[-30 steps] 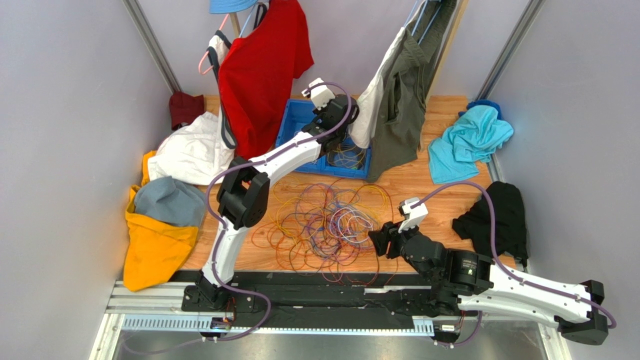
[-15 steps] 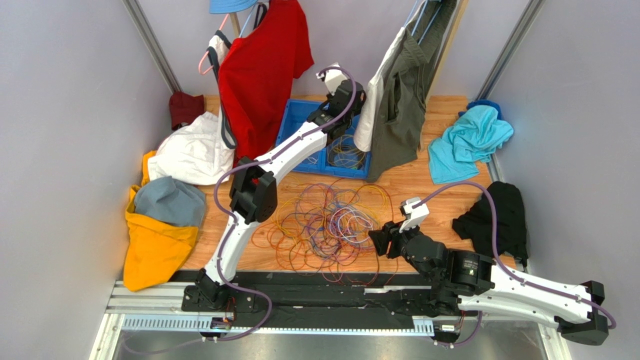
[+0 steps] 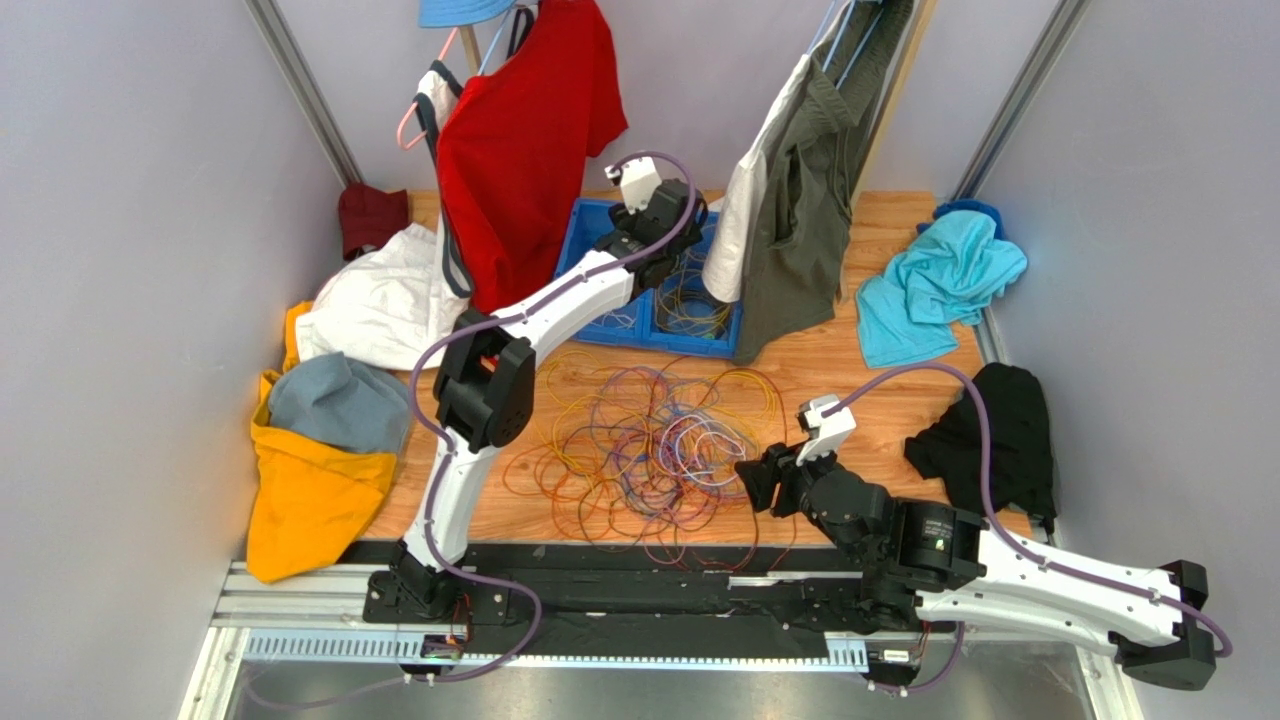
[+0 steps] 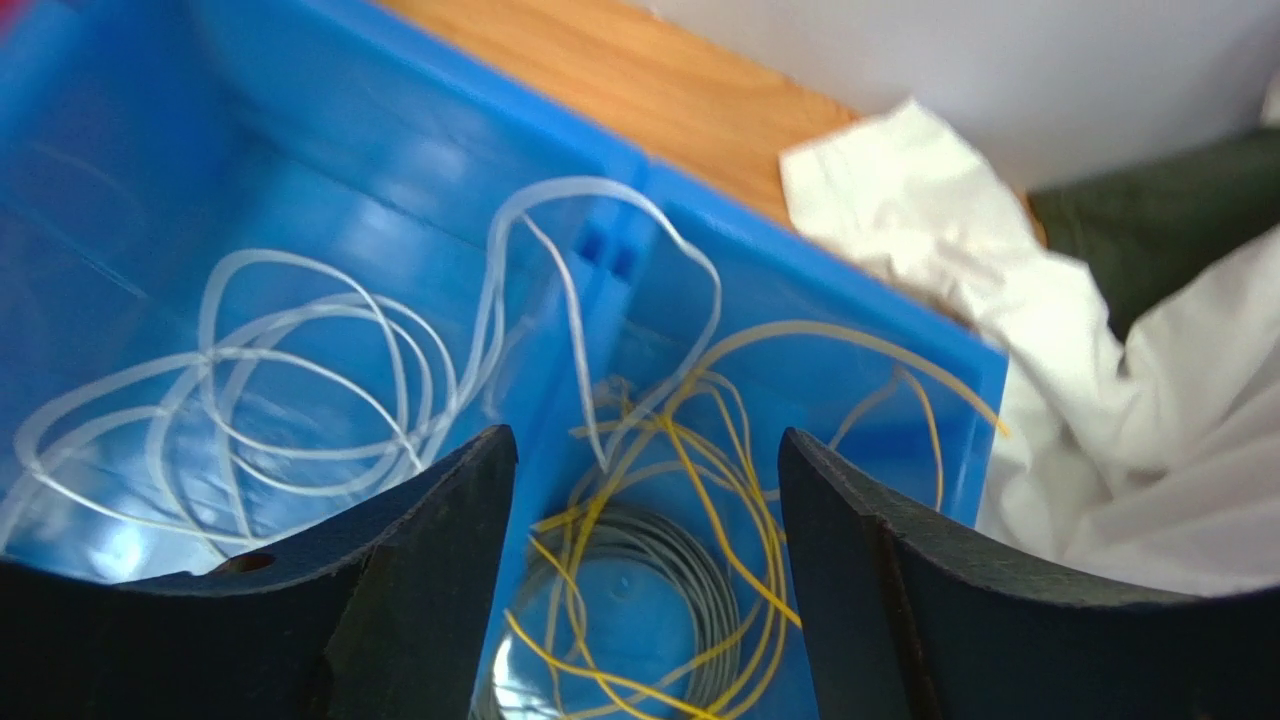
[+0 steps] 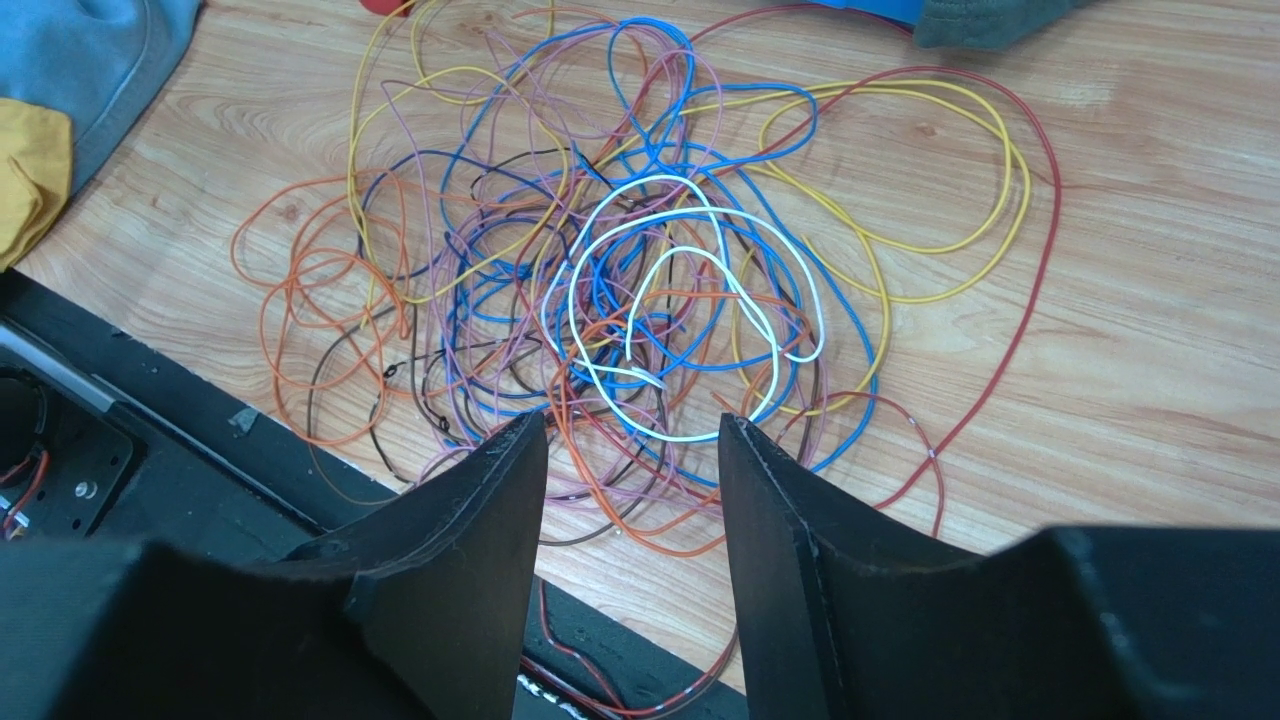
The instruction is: Untangle the cables
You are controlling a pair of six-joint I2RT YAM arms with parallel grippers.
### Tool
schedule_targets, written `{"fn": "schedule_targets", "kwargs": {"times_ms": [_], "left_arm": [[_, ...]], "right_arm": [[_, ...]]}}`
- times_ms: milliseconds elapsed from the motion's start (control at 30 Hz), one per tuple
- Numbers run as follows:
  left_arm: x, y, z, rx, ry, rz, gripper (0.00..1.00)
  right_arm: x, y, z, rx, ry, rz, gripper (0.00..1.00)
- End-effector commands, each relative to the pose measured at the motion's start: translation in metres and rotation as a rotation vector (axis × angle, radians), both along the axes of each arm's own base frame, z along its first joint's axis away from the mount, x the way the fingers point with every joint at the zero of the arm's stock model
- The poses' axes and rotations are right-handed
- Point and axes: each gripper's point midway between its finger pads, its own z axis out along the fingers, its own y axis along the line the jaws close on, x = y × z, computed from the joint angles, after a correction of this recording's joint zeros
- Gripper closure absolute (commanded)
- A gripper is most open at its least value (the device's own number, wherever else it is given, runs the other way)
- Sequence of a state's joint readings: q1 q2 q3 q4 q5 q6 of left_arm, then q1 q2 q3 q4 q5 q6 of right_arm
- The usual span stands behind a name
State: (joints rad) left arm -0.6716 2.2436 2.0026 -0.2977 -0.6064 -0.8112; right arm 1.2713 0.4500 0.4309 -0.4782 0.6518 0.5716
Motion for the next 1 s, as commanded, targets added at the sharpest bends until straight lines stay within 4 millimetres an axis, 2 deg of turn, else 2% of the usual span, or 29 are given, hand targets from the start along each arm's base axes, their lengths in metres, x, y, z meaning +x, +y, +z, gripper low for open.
{"fn": "schedule_targets", "kwargs": {"times_ms": [0,267,500,767,967], "left_arm": [[0.002,0.010,0.067,-0.065,-0.120,0.030,0.32],[-0.004,-0.005,0.024,-0.177,-0.025,0.033,0.41],[-0.013,-0.012,0.021,-0.239,-0.062,0.104,0.42],[-0.018,-0.018,-0.005,-0.254,-0.064,0.171,0.42],[-0.019,-0.016,-0.014,-0.199,-0.107,0.243,0.43]], "right_arm": [[0.001,0.007,0.008,0.051,-0.010,0.001,0.50],[0.001,0.006,0.007,0.049,-0.004,-0.005,0.50],[0.001,0.006,0.004,0.043,0.000,-0.003,0.50],[0.000,0.000,0.004,0.050,-0.005,-0.010,0.50],[0.000,-0.002,0.002,0.035,-0.009,-0.011,0.50]]}}
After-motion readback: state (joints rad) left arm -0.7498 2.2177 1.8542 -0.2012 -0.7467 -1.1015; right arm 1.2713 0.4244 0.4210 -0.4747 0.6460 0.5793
